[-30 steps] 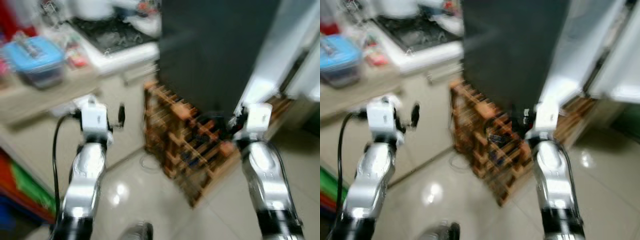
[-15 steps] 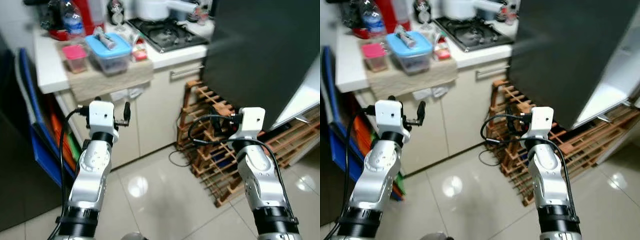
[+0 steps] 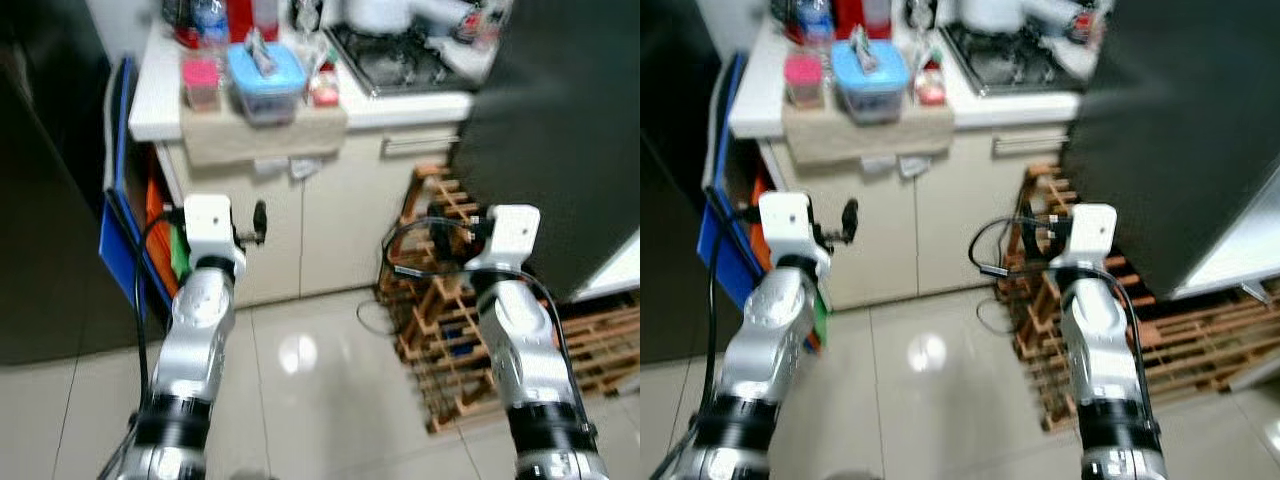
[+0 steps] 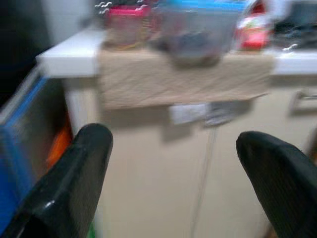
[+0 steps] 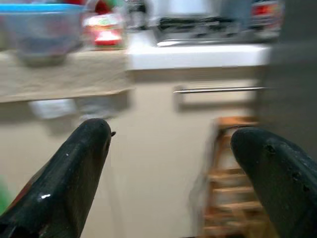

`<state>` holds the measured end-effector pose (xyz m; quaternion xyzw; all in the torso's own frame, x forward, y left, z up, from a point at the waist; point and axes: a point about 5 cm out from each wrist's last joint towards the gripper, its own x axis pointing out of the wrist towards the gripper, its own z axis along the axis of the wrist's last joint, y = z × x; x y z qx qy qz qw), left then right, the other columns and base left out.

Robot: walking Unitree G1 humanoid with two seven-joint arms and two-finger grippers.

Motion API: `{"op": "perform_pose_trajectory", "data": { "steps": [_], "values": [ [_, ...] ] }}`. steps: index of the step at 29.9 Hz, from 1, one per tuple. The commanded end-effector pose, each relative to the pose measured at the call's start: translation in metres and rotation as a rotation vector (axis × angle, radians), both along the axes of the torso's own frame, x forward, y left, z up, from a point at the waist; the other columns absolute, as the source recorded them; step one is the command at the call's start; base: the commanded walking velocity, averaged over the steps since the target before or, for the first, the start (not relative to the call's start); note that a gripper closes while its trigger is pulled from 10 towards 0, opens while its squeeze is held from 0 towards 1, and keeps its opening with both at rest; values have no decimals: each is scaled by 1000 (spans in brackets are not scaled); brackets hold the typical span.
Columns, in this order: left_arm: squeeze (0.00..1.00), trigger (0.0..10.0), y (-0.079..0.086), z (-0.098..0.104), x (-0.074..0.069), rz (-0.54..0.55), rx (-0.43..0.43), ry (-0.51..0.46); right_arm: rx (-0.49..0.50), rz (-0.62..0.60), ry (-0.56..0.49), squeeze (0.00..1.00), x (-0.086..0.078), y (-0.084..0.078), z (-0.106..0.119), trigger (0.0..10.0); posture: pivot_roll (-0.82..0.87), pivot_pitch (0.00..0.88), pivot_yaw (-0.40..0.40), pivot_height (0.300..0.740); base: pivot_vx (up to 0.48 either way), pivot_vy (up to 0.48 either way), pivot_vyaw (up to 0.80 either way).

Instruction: Restocking fridge

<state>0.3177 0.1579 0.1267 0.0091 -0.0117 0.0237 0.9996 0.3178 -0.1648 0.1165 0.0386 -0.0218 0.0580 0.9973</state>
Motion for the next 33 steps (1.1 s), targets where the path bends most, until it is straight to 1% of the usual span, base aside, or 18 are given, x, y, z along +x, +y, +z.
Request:
{"op": "perform_pose_trajectory", "data": {
  "steps": [1,4,7,9,10,11,13,17,22,23,24,25,29,31,33],
  "values": [
    [0,10000,-8,8,5,-19,10,-35,-24,-25,-15,0,2,-10,3,10000,-24,0,-5,740,244,-412,544],
    [0,10000,-9,10,5,-29,34,-49,-35,-6,-7,0,2,-6,1,10000,-24,0,-5,740,0,0,508],
    [0,10000,-9,14,6,-24,69,-66,-22,-14,4,0,5,-4,1,10000,-16,0,-7,740,0,0,494],
    [0,10000,-8,17,6,-44,86,-88,-26,-19,-12,0,6,-3,3,10000,-16,0,-7,740,0,0,0],
    [0,10000,-8,17,6,-44,86,-88,-26,-19,-12,0,6,-3,3,10000,-16,0,-7,740,0,0,0],
    [0,10000,-6,20,5,-50,85,-115,-19,-20,-14,0,6,-2,3,10000,-16,0,-7,740,0,0,0],
    [0,10000,-5,22,5,-51,76,-127,-21,-21,-16,0,6,-2,3,10000,-17,0,-5,740,296,0,0],
    [0,10000,1,26,9,-9,54,-137,-22,-17,-24,0,6,0,4,10000,-16,0,-7,740,480,0,0],
    [0,10000,1,30,9,-1,49,-160,-22,-11,-26,0,8,2,4,10000,-20,0,-8,740,464,0,0],
    [0,10000,0,31,9,0,33,-171,-19,-9,-28,0,8,2,4,10000,-20,0,-8,740,454,0,0],
    [0,10000,0,35,9,-2,13,-197,4,-14,-78,0,8,4,9,10000,-25,0,-5,740,442,0,0],
    [0,10000,0,36,9,-3,8,-206,6,-14,-95,0,8,6,11,10000,-25,0,-5,740,439,0,0],
    [0,10000,0,38,8,-1,19,-216,6,-42,-101,0,10,8,11,10000,-26,0,-4,740,433,0,0],
    [0,10000,1,39,8,2,22,-220,-25,-38,-99,0,10,9,11,10000,-26,0,-6,740,431,0,0],
    [0,10000,1,39,8,2,22,-221,-31,-35,-98,0,10,9,11,10000,-26,0,-6,740,431,0,0]
  ]
}}
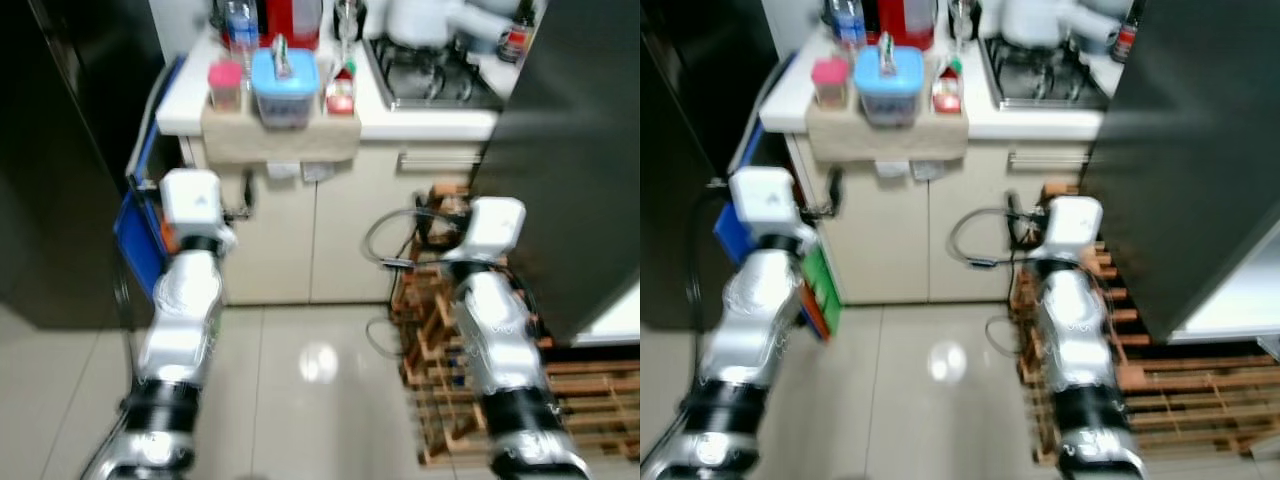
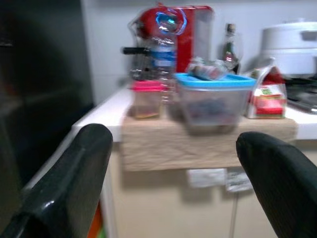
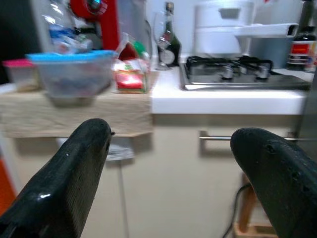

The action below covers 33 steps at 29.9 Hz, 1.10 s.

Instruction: Restocking fridge

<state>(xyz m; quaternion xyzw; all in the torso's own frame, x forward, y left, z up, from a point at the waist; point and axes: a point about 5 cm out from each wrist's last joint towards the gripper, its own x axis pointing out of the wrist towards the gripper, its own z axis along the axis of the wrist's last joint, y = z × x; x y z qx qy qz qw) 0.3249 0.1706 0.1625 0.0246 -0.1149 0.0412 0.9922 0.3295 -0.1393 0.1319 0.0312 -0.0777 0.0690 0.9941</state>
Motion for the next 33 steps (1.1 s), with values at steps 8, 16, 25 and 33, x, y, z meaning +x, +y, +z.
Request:
{"op": "perform_pose_trajectory", "data": {
  "steps": [8,16,25,33],
  "values": [
    [0,10000,-11,1,-1,-32,-25,-9,-23,-45,25,0,-2,-13,-9,10000,-21,0,-11,740,430,0,0],
    [0,10000,-10,3,-5,-37,-37,-9,-31,-17,19,0,-4,-9,-8,10000,-22,0,-8,740,217,378,292],
    [0,10000,-14,8,-5,-32,87,-18,-15,-16,11,0,-3,-7,-6,10000,-16,0,-10,740,0,160,251],
    [0,10000,-9,19,-4,10,81,-62,-16,-25,-28,0,-2,-8,1,10000,-15,0,-11,740,0,0,0]
  ]
}}
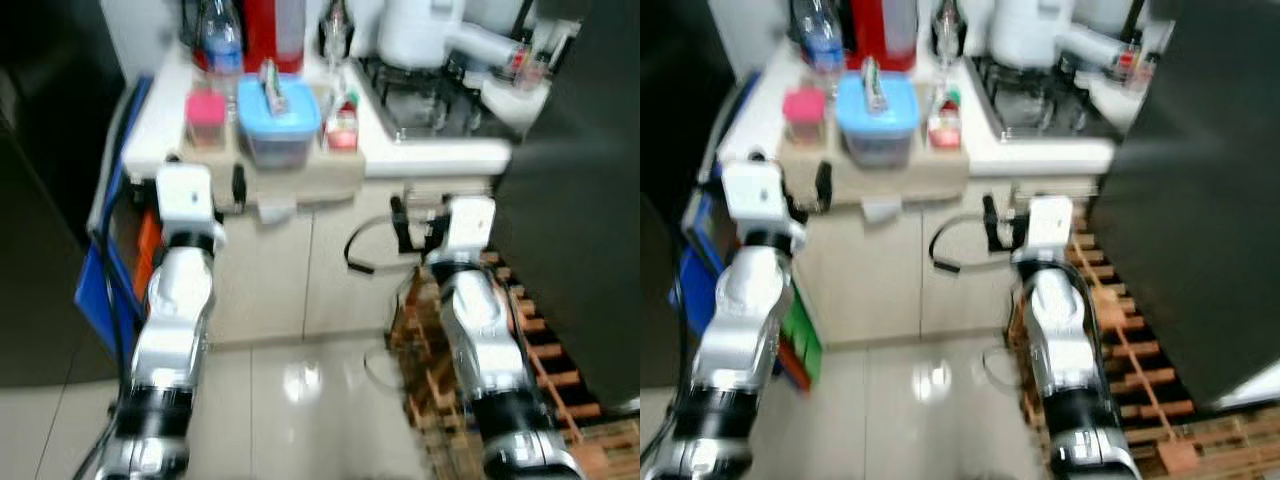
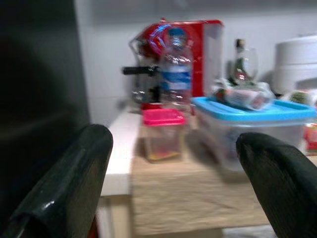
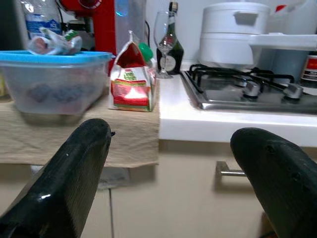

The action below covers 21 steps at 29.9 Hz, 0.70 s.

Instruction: Restocking fridge

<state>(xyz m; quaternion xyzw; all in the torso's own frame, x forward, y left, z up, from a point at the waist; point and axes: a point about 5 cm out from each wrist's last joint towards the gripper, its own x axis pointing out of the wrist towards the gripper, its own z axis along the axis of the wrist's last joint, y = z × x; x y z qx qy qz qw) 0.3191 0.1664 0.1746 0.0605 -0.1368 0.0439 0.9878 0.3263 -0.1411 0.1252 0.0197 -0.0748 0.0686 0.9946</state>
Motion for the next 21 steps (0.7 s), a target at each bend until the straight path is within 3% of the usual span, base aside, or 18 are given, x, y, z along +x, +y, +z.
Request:
{"op": "perform_pose_trajectory", "data": {
  "steps": [1,13,14,16,21],
  "values": [
    [0,10000,-5,7,4,-2,9,-16,6,-23,-31,0,1,-7,8,10000,-16,0,-10,740,0,0,0],
    [0,10000,-14,0,10,-37,-34,56,25,-25,-26,0,3,-7,12,10000,-26,0,-1,740,0,0,0],
    [0,10000,-10,-3,2,-47,-44,139,41,-36,-9,0,-2,-12,24,10000,-27,0,-7,740,0,0,0],
    [0,10000,-9,-2,-3,-61,-41,165,43,-41,2,0,-6,-15,29,10000,-27,0,-7,740,0,0,0],
    [0,10000,5,22,-45,-97,-7,175,-25,-25,18,0,-58,-22,38,10000,-1,0,-17,740,0,0,0]
  ]
}}
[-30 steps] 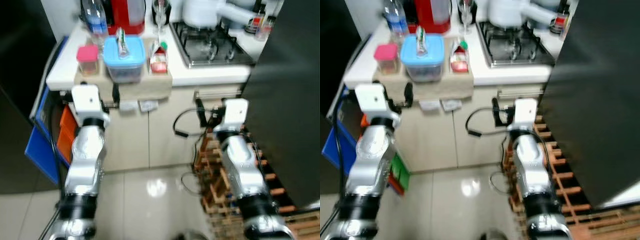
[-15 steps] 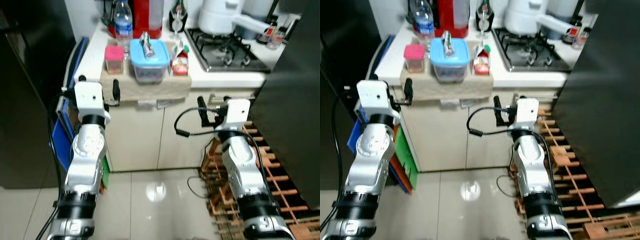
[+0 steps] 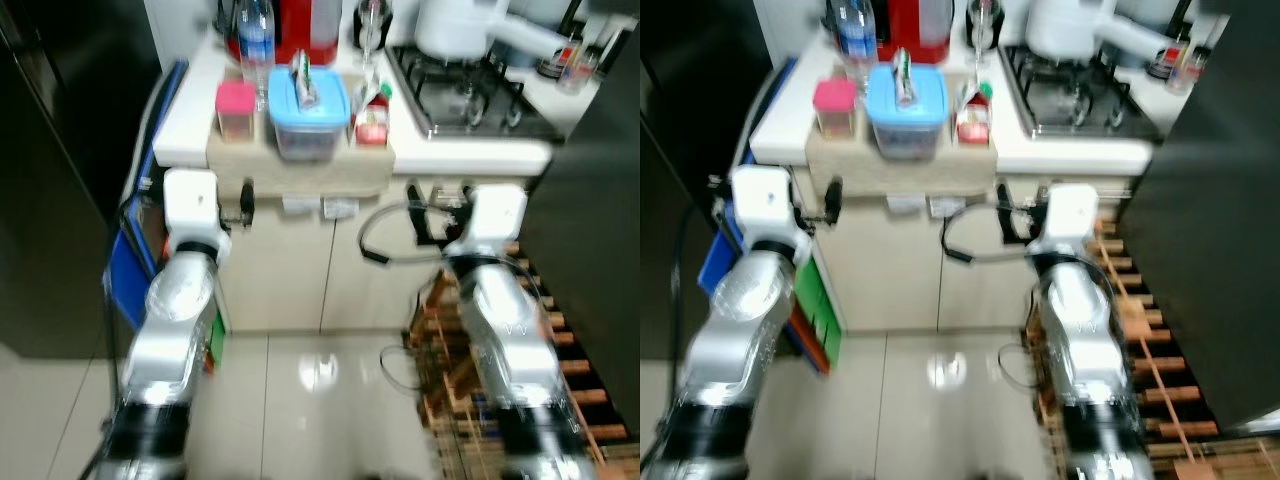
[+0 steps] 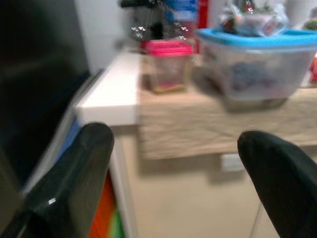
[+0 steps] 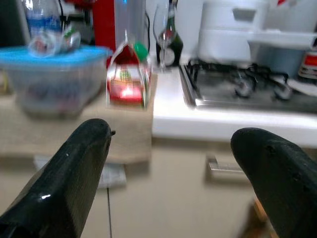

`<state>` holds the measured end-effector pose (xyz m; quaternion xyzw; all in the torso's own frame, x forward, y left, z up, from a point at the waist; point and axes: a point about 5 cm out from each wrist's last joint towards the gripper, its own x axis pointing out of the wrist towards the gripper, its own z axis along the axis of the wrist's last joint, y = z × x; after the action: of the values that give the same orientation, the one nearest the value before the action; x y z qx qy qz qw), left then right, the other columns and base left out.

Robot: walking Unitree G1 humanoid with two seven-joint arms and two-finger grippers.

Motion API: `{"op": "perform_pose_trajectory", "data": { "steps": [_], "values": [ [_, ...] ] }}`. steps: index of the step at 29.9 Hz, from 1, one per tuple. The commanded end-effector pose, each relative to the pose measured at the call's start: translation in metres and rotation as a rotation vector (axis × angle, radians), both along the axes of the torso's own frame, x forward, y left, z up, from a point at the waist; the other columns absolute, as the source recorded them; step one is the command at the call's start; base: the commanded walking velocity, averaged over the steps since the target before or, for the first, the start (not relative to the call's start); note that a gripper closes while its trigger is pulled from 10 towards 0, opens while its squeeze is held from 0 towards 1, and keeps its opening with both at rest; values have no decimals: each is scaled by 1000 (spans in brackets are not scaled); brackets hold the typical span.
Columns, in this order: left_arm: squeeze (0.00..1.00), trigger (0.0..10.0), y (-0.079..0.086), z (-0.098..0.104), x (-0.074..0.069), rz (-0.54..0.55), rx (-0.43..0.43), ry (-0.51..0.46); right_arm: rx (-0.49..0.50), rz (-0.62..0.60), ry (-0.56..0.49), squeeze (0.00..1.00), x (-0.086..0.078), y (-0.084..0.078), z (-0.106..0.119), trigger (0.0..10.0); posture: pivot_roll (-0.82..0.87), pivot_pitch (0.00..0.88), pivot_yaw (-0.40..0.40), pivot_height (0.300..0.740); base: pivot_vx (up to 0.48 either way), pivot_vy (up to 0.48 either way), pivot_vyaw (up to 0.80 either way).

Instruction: Restocking fridge

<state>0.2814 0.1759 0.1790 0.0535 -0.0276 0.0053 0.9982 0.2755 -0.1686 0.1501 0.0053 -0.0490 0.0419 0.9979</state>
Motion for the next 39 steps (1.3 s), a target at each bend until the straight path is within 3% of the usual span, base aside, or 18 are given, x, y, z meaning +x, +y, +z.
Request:
{"op": "perform_pose_trajectory", "data": {
  "steps": [1,2,3,6,8,12,18,39],
  "values": [
    [0,10000,-4,26,-16,-30,1,-79,-9,41,-64,0,-17,7,21,10000,6,0,-22,740,0,0,0],
    [0,10000,-4,26,-16,-30,1,-79,-9,41,-64,0,-17,7,21,10000,6,0,-22,740,0,0,0],
    [0,10000,-5,43,-27,-43,38,-155,-39,11,-141,0,-27,2,41,10000,12,0,-27,740,0,0,0],
    [0,10000,-5,48,-28,-39,28,-179,4,21,-203,0,-26,0,58,10000,13,0,-30,740,0,0,0],
    [0,10000,-10,51,-27,-56,18,-201,12,50,-204,0,-24,5,58,10000,6,0,-31,740,266,0,0],
    [0,10000,-3,61,-24,9,33,-221,37,41,-179,0,-21,8,55,10000,15,0,-32,740,480,0,0],
    [0,10000,-6,59,-18,19,36,-209,44,52,-198,0,-12,13,64,10000,24,0,-27,740,480,0,0],
    [0,10000,-10,65,-8,-4,26,-226,43,35,-176,0,-5,13,62,10000,16,0,-29,740,480,0,0]
  ]
}}
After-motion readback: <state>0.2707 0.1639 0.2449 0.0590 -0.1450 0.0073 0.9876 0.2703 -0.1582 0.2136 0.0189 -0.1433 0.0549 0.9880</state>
